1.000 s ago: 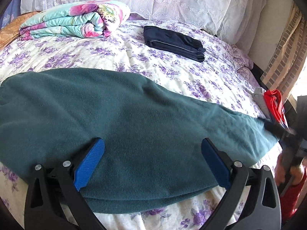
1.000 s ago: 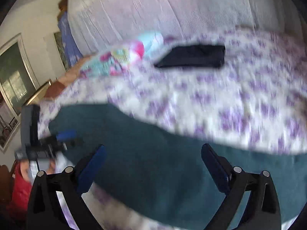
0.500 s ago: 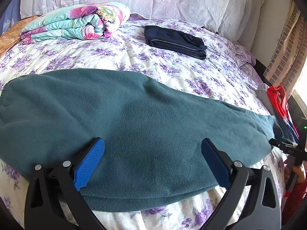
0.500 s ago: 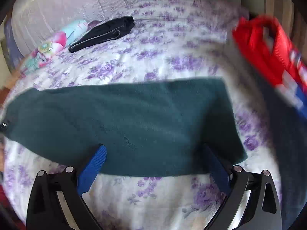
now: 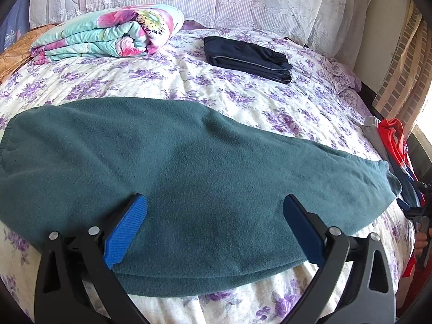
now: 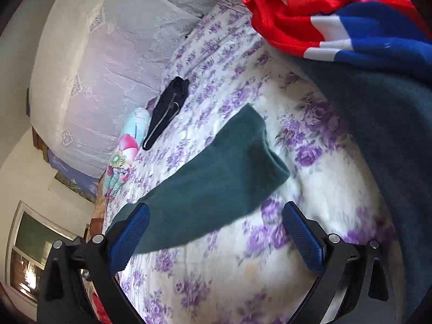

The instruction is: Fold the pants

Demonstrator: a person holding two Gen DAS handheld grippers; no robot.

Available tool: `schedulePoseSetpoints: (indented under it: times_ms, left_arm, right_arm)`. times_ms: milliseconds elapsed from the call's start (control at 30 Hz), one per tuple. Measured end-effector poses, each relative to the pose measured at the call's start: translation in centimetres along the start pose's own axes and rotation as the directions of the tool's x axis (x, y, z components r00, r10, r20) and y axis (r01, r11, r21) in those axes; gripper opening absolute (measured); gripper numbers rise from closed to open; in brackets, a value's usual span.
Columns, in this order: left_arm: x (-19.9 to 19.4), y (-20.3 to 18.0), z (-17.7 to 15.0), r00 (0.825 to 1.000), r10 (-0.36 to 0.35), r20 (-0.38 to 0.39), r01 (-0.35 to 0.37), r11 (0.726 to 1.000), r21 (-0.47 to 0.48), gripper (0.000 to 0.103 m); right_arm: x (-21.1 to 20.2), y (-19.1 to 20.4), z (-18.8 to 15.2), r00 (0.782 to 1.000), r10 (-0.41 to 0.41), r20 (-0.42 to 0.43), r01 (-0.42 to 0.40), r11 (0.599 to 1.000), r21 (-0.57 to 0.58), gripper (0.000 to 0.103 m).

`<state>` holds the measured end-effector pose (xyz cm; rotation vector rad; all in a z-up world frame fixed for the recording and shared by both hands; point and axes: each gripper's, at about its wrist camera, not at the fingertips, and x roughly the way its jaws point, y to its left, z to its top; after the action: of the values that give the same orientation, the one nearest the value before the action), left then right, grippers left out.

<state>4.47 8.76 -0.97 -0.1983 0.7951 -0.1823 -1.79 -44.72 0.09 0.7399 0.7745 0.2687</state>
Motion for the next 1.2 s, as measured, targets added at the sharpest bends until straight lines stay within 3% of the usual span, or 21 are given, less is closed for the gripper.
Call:
schedulePoseSetpoints:
  times_ms: [200,333,400,433,500,633,800,867,933,1000,1033,1067,1100,1133,1167,1200]
  left_arm:
    - [-0.1,0.0,-0.1,1.000,0.001,0.002,-0.001,1.000,-0.001,0.098]
    - [-0.1,0.0,-0.1,1.000,0.000,0.002,0.000,1.000,-0.002,0.098]
    - [-0.1,0.0,-0.1,1.000,-0.002,0.003,0.002,1.000,-0.003,0.098]
    - [-0.2,0.0,-0.1,1.000,-0.004,0.004,0.004,1.000,-0.005,0.098]
    - [-0.3,0.1,-0.1,1.000,-0.008,0.007,0.008,1.000,-0.012,0.098]
    - [-1.0,0.3,0.0,0.999,-0.019,0.030,0.020,0.999,-0.032,0.098]
    - [-5.2,3.1,0.6,0.989,-0.044,0.142,0.059,0.993,-0.101,0.098]
    - [-7.5,5.2,1.2,0.984,0.000,0.178,0.019,0.995,-0.103,0.098]
    - [-9.6,8.0,1.4,0.969,0.123,0.214,-0.097,0.987,-0.130,0.098]
    - [-10.6,11.7,0.7,0.943,0.251,0.217,-0.203,0.954,-0.220,0.098]
    - [-10.6,13.3,0.1,0.943,0.262,0.206,-0.202,0.941,-0.270,0.098]
    - [-10.5,15.3,-0.7,0.953,0.238,0.188,-0.161,0.922,-0.353,0.098]
    - [-10.2,18.4,-1.9,0.976,0.120,0.181,-0.013,0.865,-0.502,0.098]
    - [-10.3,20.4,-2.7,0.973,0.039,0.229,0.106,0.803,-0.587,0.098]
    - [-11.1,22.1,-3.6,0.947,0.005,0.322,0.211,0.747,-0.631,0.098]
    - [-11.6,22.7,-3.9,0.931,-0.006,0.366,0.254,0.730,-0.634,0.098]
  right_arm:
    - [3.3,0.3,3.0,0.998,-0.054,-0.017,0.054,0.998,0.019,0.100]
    - [4.5,1.2,3.3,0.995,-0.090,0.035,0.091,0.995,-0.032,0.095]
    - [4.7,1.4,2.7,0.985,-0.146,0.088,0.153,0.985,-0.081,0.057]
    - [4.7,1.2,2.4,0.982,-0.159,0.104,0.169,0.981,-0.094,0.049]
    - [4.4,0.0,2.4,0.984,-0.132,0.116,0.138,0.990,-0.041,0.011]
    - [4.4,-1.0,2.6,0.989,-0.088,0.118,0.089,0.996,-0.002,0.011]
    - [2.8,0.5,2.7,0.982,-0.047,0.184,0.049,0.999,-0.006,0.010]
    - [2.6,2.2,3.1,0.981,-0.017,0.194,0.022,0.999,-0.027,0.010]
    - [3.1,5.4,3.3,0.980,-0.008,0.200,0.030,0.994,-0.108,0.010]
    - [4.5,8.6,2.9,0.985,0.022,0.173,0.009,0.985,-0.174,0.010]
    - [5.4,9.9,2.6,0.987,0.036,0.154,-0.005,0.981,-0.196,0.010]
    - [6.3,11.3,2.3,0.990,0.050,0.133,-0.019,0.975,-0.220,0.010]
    - [7.7,13.0,1.8,0.992,0.060,0.107,-0.031,0.966,-0.256,0.010]
    - [9.0,14.6,1.3,0.994,0.062,0.087,-0.034,0.956,-0.290,0.010]
    - [10.6,16.6,0.4,0.996,0.062,0.062,-0.038,0.941,-0.336,0.010]
    - [11.7,17.9,-0.2,0.997,0.065,0.039,-0.047,0.930,-0.363,0.010]
